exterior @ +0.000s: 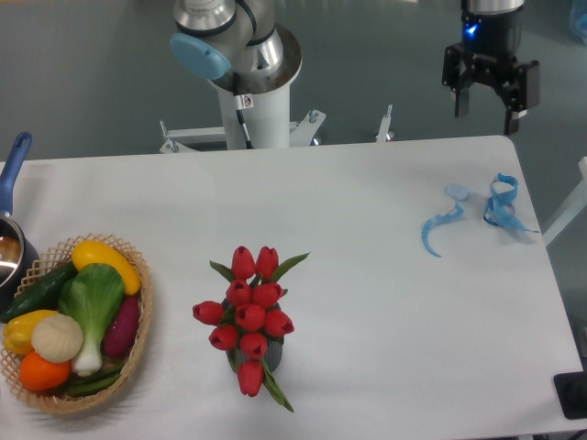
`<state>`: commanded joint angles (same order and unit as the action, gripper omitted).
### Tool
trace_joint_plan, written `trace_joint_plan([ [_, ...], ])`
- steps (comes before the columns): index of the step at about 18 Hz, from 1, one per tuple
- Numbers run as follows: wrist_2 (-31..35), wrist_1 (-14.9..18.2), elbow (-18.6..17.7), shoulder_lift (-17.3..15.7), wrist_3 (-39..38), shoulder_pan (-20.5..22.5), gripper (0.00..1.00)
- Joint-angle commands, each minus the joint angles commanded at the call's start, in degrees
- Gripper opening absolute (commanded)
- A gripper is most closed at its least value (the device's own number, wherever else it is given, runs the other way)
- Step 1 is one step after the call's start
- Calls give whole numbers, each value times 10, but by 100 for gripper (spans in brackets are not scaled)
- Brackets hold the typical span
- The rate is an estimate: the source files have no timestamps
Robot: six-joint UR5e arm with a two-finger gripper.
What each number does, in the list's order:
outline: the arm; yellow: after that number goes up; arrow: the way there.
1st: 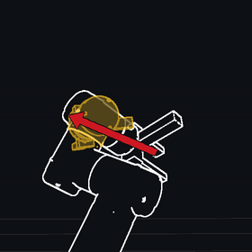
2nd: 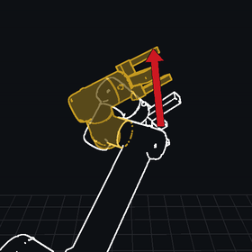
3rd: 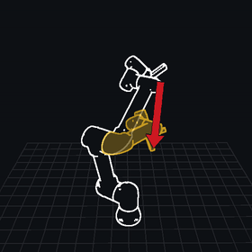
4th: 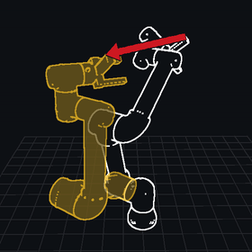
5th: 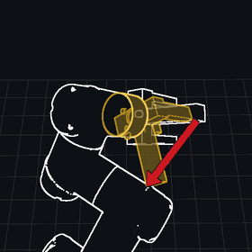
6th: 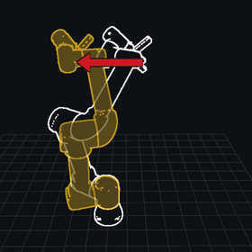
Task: Pick up the flowers from the vase
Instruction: 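Move the open gripper toward the red tulips in the vase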
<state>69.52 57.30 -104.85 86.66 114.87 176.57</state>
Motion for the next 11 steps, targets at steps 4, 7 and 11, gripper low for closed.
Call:
trace_joint_plan([
  [4,0,-12,-6,-7,-5,-4,100],
  [7,-10,-11,-18,-6,-7,-4,100],
  [11,-52,-11,-44,-10,-39,-5,100],
])
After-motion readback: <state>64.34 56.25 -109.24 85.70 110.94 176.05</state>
